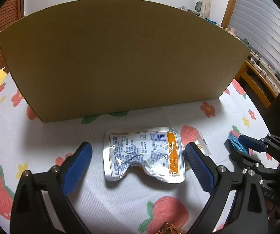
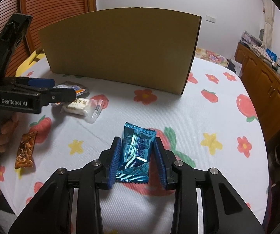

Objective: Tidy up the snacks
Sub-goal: 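Grasp the silver orange-striped packet with the left tool while the right tool grasps the blue candy, then lift both held packets and carry them over the box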

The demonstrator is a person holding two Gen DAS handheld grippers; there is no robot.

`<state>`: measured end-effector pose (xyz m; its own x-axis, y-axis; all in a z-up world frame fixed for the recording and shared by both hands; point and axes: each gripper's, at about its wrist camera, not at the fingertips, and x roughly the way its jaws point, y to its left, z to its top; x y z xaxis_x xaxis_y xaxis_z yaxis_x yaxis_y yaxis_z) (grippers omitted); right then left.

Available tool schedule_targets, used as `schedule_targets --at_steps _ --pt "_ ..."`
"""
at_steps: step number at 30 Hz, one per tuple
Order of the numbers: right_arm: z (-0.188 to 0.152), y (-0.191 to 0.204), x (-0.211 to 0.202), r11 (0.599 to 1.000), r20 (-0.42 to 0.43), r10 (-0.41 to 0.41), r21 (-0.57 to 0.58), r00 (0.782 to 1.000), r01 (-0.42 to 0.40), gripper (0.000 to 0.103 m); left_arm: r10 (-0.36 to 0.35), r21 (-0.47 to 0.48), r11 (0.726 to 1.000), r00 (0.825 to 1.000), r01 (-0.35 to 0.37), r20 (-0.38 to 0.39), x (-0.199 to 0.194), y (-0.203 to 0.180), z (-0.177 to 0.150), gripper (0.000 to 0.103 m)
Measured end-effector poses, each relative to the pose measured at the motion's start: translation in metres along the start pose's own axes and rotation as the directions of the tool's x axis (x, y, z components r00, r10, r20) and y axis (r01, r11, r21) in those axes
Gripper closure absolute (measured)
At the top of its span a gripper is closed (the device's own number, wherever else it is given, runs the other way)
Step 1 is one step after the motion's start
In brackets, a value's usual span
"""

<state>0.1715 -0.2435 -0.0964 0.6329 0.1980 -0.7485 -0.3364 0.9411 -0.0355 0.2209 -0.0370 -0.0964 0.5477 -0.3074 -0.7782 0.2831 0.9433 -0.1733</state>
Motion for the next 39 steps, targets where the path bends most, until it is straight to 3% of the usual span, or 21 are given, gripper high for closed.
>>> schedule_targets --at_steps 4,10,19,30,35,39 --pt "0.0 0.0 0.0 1.0 0.0 0.0 -0.001 1.0 0.0 0.07 -0.008 0.014 1.0 1.0 0.008 0.013 -0.001 0.0 -0.003 0.008" --pt "0.0 0.0 0.0 1.0 0.0 0.001 -0.001 1.0 -0.001 0.07 -0.039 0.035 0.999 0.999 0.039 0.018 -0.011 0.001 -0.009 0.021" --pt "0.0 0.001 0.0 1.0 -0.001 0.003 -0.004 1.0 -0.003 0.07 -0.055 0.052 0.997 0.998 0.054 0.013 -0.018 0.002 -0.013 0.024" --pt "-0.001 0.002 0.001 1.0 0.0 0.011 -0.006 1.0 -0.011 0.069 -0.035 0.066 0.997 0.995 0.028 0.097 -0.044 0.001 -0.028 0.024" --pt "-0.001 0.003 0.0 1.0 0.003 0.018 -0.015 1.0 -0.018 0.08 -0.037 0.062 0.998 0.991 0.029 0.132 -0.056 0.001 -0.029 0.024" --pt "-0.002 0.002 -0.002 1.0 0.017 0.018 -0.009 1.0 -0.018 0.083 -0.039 0.059 0.998 0.988 0.031 0.149 -0.059 -0.001 -0.03 0.024"
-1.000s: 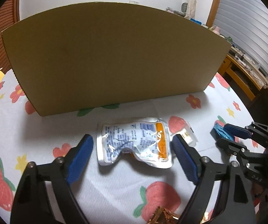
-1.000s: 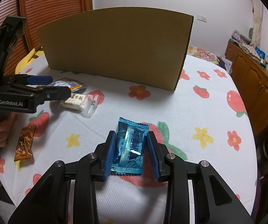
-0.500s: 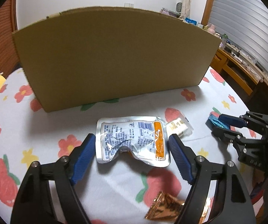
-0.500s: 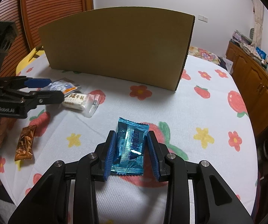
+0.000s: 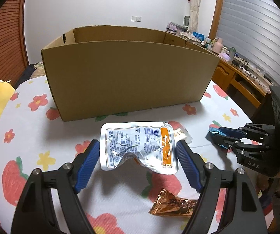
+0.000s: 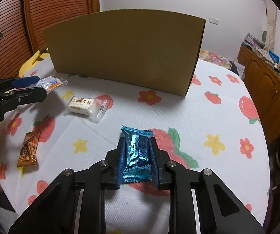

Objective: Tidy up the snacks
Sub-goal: 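Lift both held packets and carry them over the box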

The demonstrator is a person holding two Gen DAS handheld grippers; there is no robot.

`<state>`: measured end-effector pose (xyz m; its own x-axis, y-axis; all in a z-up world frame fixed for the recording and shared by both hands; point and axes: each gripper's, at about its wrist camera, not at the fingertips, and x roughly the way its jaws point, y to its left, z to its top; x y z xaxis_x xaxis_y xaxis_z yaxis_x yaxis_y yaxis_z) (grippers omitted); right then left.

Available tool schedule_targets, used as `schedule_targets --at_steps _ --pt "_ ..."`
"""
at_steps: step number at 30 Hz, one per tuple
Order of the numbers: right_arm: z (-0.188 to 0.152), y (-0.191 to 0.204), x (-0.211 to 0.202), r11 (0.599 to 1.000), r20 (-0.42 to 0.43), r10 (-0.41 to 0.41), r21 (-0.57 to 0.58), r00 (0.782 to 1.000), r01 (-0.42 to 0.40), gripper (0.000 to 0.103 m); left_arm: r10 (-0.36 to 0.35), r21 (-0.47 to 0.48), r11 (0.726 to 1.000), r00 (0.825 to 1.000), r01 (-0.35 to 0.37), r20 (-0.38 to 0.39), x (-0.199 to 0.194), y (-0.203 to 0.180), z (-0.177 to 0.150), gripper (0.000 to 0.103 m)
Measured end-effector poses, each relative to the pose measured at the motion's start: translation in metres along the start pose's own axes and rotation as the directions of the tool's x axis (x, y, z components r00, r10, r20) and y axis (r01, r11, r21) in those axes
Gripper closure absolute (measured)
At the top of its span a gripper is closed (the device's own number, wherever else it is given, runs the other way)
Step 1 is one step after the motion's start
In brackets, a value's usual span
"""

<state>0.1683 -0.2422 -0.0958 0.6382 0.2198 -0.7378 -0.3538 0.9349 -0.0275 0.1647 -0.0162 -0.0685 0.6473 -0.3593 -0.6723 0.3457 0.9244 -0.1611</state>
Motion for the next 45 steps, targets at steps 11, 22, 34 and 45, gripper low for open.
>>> schedule_targets --at_steps 11,22,34,45 --pt "-0.002 -0.002 -0.011 1.0 0.056 -0.013 0.011 0.998 0.012 0.083 0.003 0.017 1.0 0.998 -0.004 0.059 -0.023 -0.005 0.004 0.024" --pt "-0.003 -0.004 -0.013 1.0 0.073 -0.003 0.015 0.997 0.002 0.083 0.017 0.037 0.999 0.994 -0.021 0.104 -0.036 -0.01 0.013 0.023" --pt "0.005 -0.003 -0.034 1.0 0.13 0.007 0.01 0.992 -0.008 0.083 0.027 0.049 0.998 0.989 -0.035 0.147 -0.051 -0.011 0.025 0.023" --pt "0.048 0.004 -0.076 0.999 0.241 0.0 -0.053 0.97 0.013 0.083 0.043 0.069 0.996 0.977 -0.059 0.207 -0.066 -0.007 0.06 0.023"
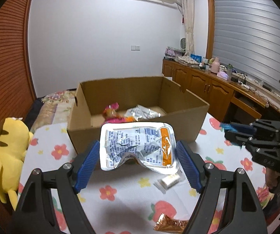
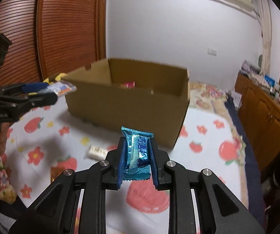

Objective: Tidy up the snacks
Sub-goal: 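Lift both held packets and carry them over the box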

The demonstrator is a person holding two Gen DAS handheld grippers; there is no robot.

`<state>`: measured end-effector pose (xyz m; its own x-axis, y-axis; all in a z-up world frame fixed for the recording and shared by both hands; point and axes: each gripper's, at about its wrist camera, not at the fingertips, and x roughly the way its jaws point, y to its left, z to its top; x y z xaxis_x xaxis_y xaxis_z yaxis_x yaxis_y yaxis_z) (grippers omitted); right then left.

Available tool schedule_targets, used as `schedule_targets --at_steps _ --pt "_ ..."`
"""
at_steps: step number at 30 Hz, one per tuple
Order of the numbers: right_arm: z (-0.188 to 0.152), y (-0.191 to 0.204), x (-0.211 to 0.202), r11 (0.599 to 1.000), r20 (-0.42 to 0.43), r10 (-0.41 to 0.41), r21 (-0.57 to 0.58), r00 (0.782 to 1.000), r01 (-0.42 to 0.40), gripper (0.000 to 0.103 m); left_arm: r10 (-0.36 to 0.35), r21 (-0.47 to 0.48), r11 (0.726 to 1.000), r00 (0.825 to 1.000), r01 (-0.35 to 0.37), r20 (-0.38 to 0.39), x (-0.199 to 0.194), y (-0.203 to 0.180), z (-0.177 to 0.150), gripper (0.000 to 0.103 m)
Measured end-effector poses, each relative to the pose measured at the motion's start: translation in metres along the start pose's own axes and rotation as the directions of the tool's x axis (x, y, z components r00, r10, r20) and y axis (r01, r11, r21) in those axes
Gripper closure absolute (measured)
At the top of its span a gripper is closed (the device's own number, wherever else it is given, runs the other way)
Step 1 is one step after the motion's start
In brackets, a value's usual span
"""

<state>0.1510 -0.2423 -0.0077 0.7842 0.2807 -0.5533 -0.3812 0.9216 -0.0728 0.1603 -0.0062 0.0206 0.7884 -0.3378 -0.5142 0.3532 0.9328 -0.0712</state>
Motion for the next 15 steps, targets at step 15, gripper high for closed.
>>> schedule_targets --at_steps 15 --pt "0.063 0.007 -0.003 0.998 0.094 -0.005 -0.062 0.996 0.011 0.082 0.043 -0.025 0.999 0.998 -0.042 0.046 0.014 0.025 0.047 0.023"
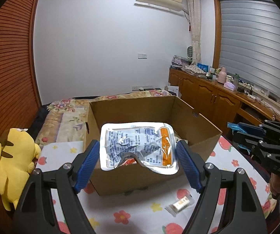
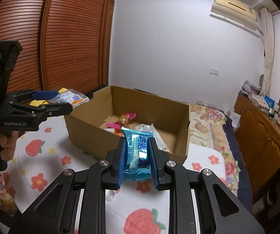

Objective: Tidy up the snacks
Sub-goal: 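Lift both held packets and carry them over the box, then open both tools to drop the packets into the box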

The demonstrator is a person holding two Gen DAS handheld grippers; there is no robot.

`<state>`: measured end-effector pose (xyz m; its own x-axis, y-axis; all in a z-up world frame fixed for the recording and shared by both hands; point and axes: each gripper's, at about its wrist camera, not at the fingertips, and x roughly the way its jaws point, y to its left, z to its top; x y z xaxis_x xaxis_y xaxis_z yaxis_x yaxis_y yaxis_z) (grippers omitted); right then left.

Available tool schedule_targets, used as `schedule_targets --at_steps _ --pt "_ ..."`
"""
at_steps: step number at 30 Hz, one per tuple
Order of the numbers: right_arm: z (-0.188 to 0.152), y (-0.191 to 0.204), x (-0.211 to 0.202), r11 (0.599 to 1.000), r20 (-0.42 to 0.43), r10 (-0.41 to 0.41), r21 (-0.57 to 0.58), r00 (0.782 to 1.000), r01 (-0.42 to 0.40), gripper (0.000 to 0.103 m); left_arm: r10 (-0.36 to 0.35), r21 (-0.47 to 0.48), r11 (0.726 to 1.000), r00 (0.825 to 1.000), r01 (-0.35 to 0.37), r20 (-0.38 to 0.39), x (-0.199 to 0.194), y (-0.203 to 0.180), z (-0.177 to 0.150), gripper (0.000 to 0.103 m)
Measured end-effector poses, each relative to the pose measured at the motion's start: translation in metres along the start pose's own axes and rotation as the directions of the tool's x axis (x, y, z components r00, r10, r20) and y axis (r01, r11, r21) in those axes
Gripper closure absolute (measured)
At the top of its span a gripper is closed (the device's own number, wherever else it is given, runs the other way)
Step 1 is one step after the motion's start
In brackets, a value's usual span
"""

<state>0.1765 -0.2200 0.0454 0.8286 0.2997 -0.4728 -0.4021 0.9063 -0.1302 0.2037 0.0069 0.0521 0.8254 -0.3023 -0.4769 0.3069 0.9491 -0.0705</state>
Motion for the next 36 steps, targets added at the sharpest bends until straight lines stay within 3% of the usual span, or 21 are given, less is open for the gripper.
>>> schedule_targets --at_steps 13,20,31,36 --pt "0.027 0.01 0.007 0.999 0.039 -0.012 -0.039 0.999 0.013 0.082 -0.019 0.007 1.0 1.0 0.019 -0.023 0.015 -0.004 0.006 0.023" --pt "0.03 0.01 0.023 0.999 0.033 -0.028 -0.043 0.999 0.03 0.082 -0.003 0.018 1.0 0.997 0.005 -0.074 0.039 0.001 0.007 0.023" --pt "0.028 -0.012 0.062 0.999 -0.023 -0.04 0.023 0.999 0.041 0.082 -0.004 -0.078 0.997 0.984 -0.01 -0.179 0.081 0.031 0.005 0.023" --pt "0.028 -0.021 0.084 0.998 -0.067 -0.041 0.053 0.997 0.045 0.082 0.001 -0.091 0.996 0.984 -0.017 -0.177 0.083 0.03 0.002 0.023"
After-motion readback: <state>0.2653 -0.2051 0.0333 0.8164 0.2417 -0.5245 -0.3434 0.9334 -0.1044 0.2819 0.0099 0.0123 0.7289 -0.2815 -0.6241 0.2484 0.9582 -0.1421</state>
